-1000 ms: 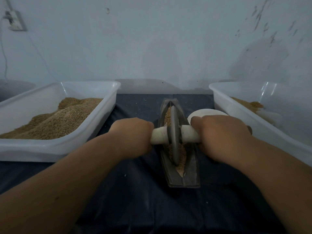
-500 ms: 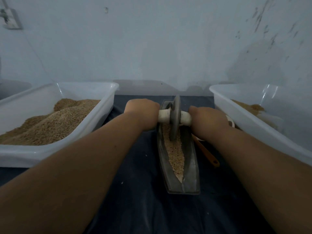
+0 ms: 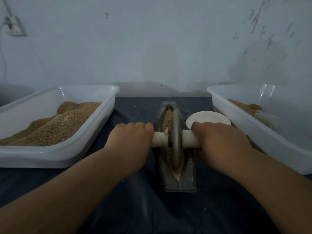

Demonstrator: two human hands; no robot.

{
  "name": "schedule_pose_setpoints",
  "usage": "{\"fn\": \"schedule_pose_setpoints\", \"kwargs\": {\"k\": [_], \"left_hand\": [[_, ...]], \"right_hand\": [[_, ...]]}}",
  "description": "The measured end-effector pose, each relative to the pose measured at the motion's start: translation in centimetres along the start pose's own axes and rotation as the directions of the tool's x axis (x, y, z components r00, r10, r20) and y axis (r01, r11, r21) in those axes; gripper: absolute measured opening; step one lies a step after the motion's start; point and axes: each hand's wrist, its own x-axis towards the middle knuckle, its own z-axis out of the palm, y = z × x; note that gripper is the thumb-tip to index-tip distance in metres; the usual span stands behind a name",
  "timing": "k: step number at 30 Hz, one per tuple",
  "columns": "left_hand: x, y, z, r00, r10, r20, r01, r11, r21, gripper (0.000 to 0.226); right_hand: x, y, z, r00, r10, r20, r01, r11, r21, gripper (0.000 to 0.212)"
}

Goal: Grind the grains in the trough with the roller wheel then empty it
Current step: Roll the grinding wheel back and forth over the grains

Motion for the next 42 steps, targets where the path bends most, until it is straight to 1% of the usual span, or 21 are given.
{"fn": "schedule_pose_setpoints", "kwargs": {"k": [3, 4, 6, 8, 11, 15, 19, 24, 27, 30, 32, 34, 35, 37, 39, 42], "left_hand": [[0.5, 0.0, -0.4, 1.0, 0.004, 0.004, -0.004, 1.0, 0.023, 0.046], [1.1, 0.0, -0.3, 1.0, -0.006, 0.026, 0.006, 1.0, 0.01, 0.044], [2.7, -0.2, 0.2, 0.997, -0.023, 0.075, 0.025, 0.999, -0.024, 0.037], [4.8, -0.7, 0.9, 0.99, -0.038, 0.137, 0.046, 0.997, -0.059, 0.03], [8.2, -1.6, 1.4, 0.97, -0.041, 0.241, 0.063, 0.994, -0.087, 0.021], [11.2, -2.4, 1.9, 0.955, -0.045, 0.294, 0.071, 0.994, -0.078, 0.026], [11.0, -2.4, 2.5, 0.96, -0.067, 0.272, 0.094, 0.992, -0.088, 0.024], [7.5, -2.0, 2.7, 0.974, -0.068, 0.215, 0.102, 0.984, -0.149, 0.022], [4.7, -1.4, 1.9, 0.983, -0.057, 0.177, 0.085, 0.985, -0.151, 0.026], [2.3, -0.7, 1.0, 0.993, -0.047, 0.11, 0.06, 0.992, -0.112, 0.028], [1.2, -0.3, 0.6, 0.997, -0.04, 0.058, 0.044, 0.997, -0.063, 0.032], [1.0, -0.1, 0.4, 0.999, -0.036, 0.018, 0.037, 0.999, -0.025, 0.035], [1.2, -0.1, 0.4, 0.999, -0.041, 0.014, 0.041, 0.999, -0.017, 0.035], [2.0, -0.2, 0.6, 0.998, -0.056, 0.04, 0.057, 0.998, -0.025, 0.033], [3.4, -0.6, 1.0, 0.994, -0.055, 0.095, 0.061, 0.996, -0.058, 0.029], [6.0, -1.4, 1.9, 0.983, -0.05, 0.179, 0.07, 0.992, -0.105, 0.021]], "right_hand": [[0.2, 0.2, 0.1, 0.999, 0.037, 0.025, -0.037, 0.999, -0.008, 0.024], [0.7, 0.4, 0.3, 0.998, 0.053, 0.037, -0.053, 0.999, -0.013, 0.022], [2.0, 0.8, 0.9, 0.994, 0.067, 0.082, -0.067, 0.998, -0.009, 0.027], [4.0, 1.3, 1.8, 0.99, 0.081, 0.111, -0.083, 0.996, 0.017, 0.023], [7.2, 2.3, 2.6, 0.982, 0.103, 0.158, -0.112, 0.993, 0.048, 0.024], [10.2, 3.2, 2.8, 0.98, 0.087, 0.178, -0.095, 0.995, 0.037, 0.021], [9.8, 2.8, 2.8, 0.988, 0.088, 0.125, -0.09, 0.996, 0.015, 0.021], [6.7, 1.2, 2.0, 0.997, 0.07, 0.039, -0.068, 0.997, -0.042, 0.027], [4.6, 0.4, 1.1, 0.998, 0.056, 0.03, -0.054, 0.997, -0.057, 0.029], [2.4, 0.0, 0.5, 0.998, 0.051, 0.028, -0.05, 0.998, -0.038, 0.032], [1.3, 0.0, 0.6, 0.998, 0.065, 0.003, -0.065, 0.997, -0.038, 0.024], [0.9, 0.1, 0.5, 0.993, 0.118, 0.005, -0.118, 0.993, -0.025, 0.014], [1.1, 0.3, 0.4, 0.99, 0.138, 0.04, -0.138, 0.99, -0.015, 0.012], [2.0, 0.6, 0.5, 0.992, 0.096, 0.076, -0.095, 0.995, -0.029, 0.017], [3.2, 0.9, 1.2, 0.994, 0.06, 0.088, -0.058, 0.998, -0.034, 0.022], [5.6, 1.4, 1.7, 0.99, 0.072, 0.119, -0.072, 0.997, -0.001, 0.022]]}}
